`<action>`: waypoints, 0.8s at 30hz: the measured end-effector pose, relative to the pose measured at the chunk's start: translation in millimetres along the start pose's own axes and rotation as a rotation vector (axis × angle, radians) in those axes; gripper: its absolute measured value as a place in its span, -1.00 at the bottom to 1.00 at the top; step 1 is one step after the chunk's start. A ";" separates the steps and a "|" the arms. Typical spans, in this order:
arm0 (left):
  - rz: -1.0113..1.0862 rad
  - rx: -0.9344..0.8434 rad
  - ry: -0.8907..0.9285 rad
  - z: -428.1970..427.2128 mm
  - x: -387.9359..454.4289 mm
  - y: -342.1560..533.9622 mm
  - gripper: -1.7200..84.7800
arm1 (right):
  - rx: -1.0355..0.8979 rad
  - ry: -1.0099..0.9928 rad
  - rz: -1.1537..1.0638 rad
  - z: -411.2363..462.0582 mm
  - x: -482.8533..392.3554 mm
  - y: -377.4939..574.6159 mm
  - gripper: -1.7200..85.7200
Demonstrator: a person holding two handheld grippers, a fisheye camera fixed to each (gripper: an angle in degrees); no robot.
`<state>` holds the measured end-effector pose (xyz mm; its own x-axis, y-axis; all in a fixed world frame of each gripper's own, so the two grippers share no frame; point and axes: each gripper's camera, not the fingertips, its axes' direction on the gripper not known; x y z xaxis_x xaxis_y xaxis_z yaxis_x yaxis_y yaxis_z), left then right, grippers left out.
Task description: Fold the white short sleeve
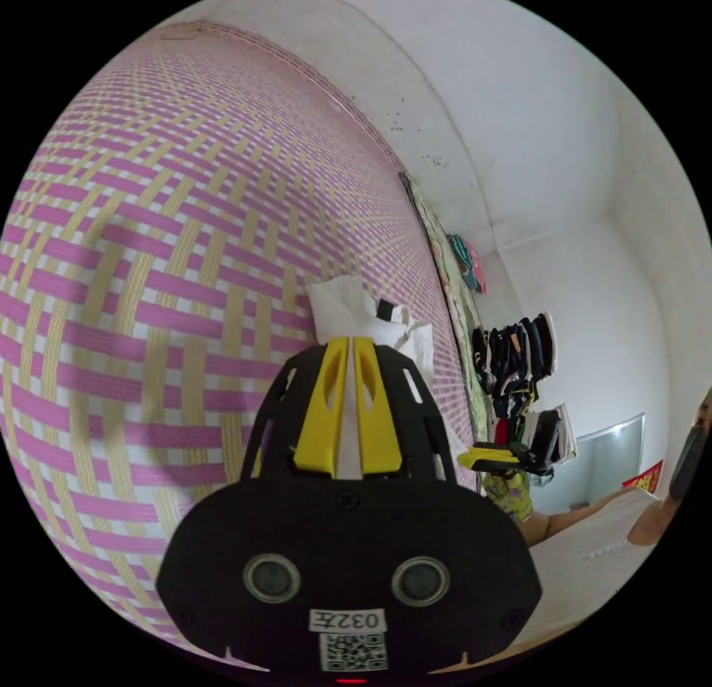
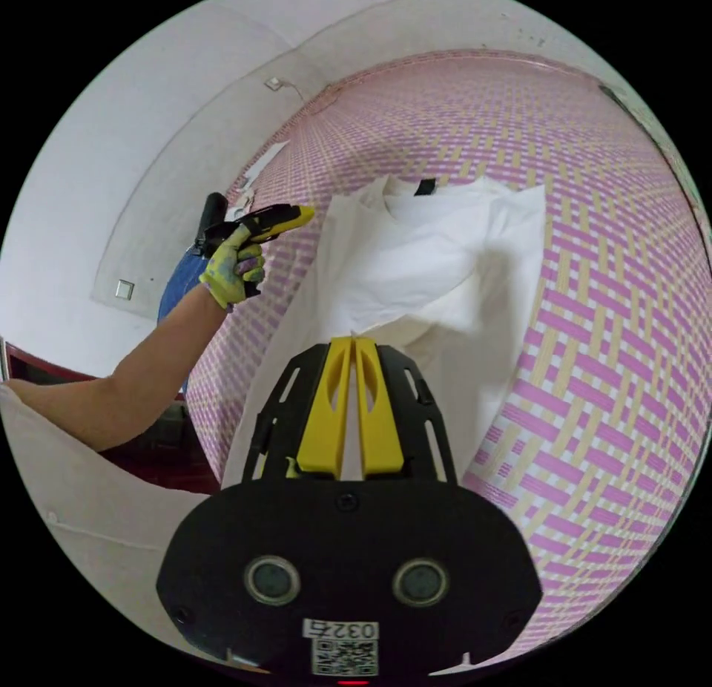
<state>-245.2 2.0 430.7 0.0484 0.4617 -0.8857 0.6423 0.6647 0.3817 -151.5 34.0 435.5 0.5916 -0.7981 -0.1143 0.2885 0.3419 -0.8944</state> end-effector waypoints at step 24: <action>0.039 -0.158 -0.227 7.2 88.6 -21.0 -0.98 | 0.007 0.130 0.074 38.5 52.1 -37.4 -0.98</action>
<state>-248.8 24.7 342.3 0.2518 0.3572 -0.8994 0.5101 0.7408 0.4371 -102.5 -1.3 479.7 0.5091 -0.8279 -0.2355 0.2533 0.4055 -0.8783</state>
